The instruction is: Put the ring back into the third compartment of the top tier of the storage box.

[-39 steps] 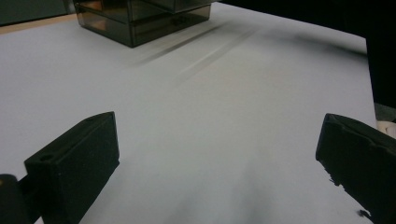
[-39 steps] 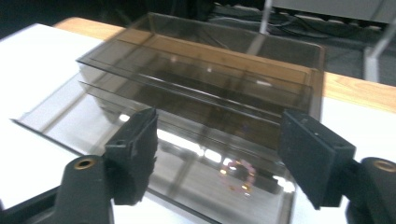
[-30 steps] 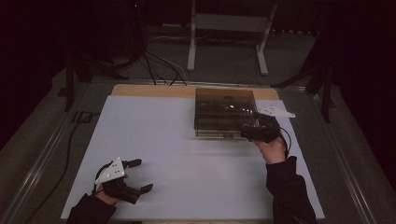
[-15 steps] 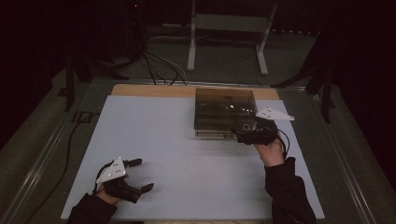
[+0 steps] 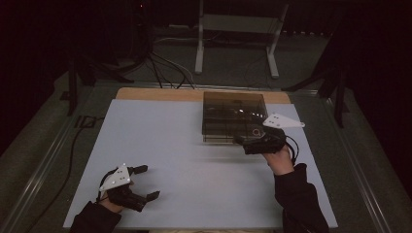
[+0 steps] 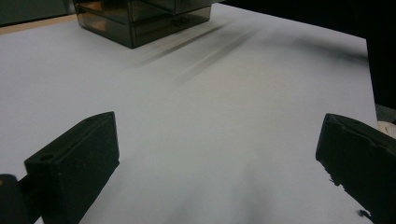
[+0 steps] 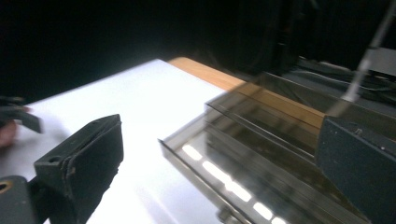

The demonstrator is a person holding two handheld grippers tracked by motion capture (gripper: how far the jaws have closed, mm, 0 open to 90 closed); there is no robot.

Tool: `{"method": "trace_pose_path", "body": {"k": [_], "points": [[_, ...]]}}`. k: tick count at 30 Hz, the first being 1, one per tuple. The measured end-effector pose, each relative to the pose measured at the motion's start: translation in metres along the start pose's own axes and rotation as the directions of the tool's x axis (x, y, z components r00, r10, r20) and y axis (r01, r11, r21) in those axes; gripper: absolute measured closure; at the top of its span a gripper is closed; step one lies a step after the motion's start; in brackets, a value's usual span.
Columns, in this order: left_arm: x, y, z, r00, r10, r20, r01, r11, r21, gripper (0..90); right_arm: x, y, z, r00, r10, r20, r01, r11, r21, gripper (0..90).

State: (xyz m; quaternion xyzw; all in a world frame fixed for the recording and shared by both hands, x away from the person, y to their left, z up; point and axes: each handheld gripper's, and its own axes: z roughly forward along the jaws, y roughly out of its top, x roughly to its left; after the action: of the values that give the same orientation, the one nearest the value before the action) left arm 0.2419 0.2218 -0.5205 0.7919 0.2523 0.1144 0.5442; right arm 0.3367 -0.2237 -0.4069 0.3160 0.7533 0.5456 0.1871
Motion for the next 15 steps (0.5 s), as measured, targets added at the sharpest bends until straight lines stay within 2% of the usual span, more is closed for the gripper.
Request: {"method": "trace_pose_path", "body": {"k": [3,7,15], "points": [[0.0001,0.0001,-0.0003,1.0000,-0.003,-0.001,0.003,1.0000,-0.003,0.6,0.0010,0.0003,0.0010,0.9988,0.014,-0.046,-0.015,1.000,-0.006,1.2],[0.0004,-0.0001,0.0005,1.0000,-0.001,-0.001,0.001,1.0000,0.004,0.6,0.0032,-0.0008,0.0021,0.9978,0.002,-0.066,-0.002,1.000,0.000,1.2],[0.0003,0.0002,-0.0001,1.0000,-0.004,-0.001,0.004,1.0000,-0.004,0.6,0.0099,-0.0068,0.0060,0.9963,0.007,-0.086,-0.007,1.000,0.005,1.2]]}}
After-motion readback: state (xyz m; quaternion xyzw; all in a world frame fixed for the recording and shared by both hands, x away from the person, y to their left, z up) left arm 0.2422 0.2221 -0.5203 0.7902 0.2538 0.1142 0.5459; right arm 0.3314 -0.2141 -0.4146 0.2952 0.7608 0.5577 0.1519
